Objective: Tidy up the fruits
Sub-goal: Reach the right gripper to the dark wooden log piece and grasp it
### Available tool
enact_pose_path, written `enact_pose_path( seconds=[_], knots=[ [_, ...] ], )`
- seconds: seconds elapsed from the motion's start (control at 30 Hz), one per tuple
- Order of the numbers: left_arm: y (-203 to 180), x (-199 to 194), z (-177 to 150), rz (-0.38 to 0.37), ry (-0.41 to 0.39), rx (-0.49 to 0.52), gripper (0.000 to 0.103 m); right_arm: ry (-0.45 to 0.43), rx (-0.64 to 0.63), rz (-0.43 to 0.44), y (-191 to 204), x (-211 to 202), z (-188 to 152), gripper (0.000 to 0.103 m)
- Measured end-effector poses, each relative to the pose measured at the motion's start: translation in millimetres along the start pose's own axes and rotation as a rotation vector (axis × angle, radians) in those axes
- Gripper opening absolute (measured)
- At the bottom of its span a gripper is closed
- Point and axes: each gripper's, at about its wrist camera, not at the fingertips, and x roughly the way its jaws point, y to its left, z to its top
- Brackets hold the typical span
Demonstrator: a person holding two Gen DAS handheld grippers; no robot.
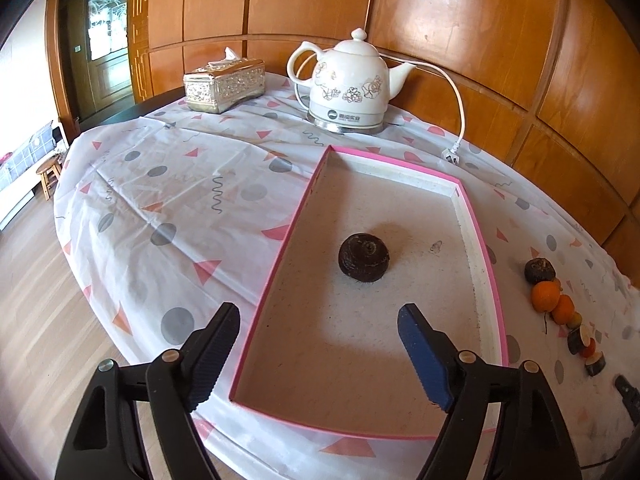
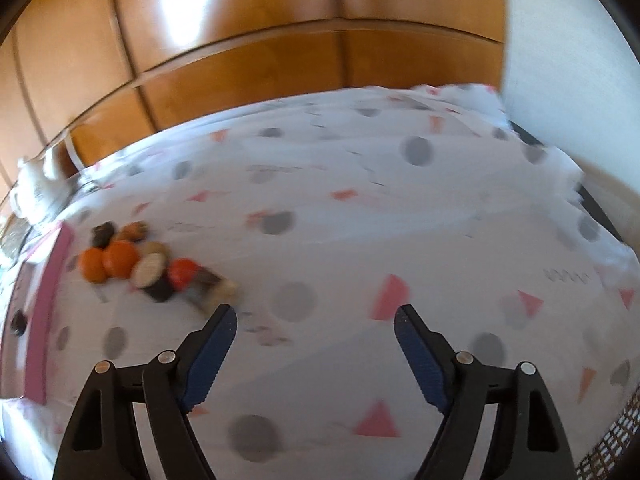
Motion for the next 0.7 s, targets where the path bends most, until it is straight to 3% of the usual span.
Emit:
enact_pose_path(
  seconds=[0.27, 0.47, 0.6, 0.7],
  knots=[
    [-2, -12, 0, -0.030, -0.038, 0.036, 0.082, 0.027, -0.098, 0.078, 43, 13, 9, 0.072],
    [-8, -16, -1, -0.054, -0.041, 0.071, 0.082, 0.054, -0.122, 0.081, 56, 25, 13, 0.071],
    [-9, -15, -4, -0.059, -0.029, 0.073, 0.082, 0.079, -0.133, 0.058, 61, 35, 14, 0.063],
    [-13, -15, -9, -0.063, -0.024, 0.088, 0.082, 0.099, -0.138, 0.060, 62, 41, 12, 0.050]
  ],
)
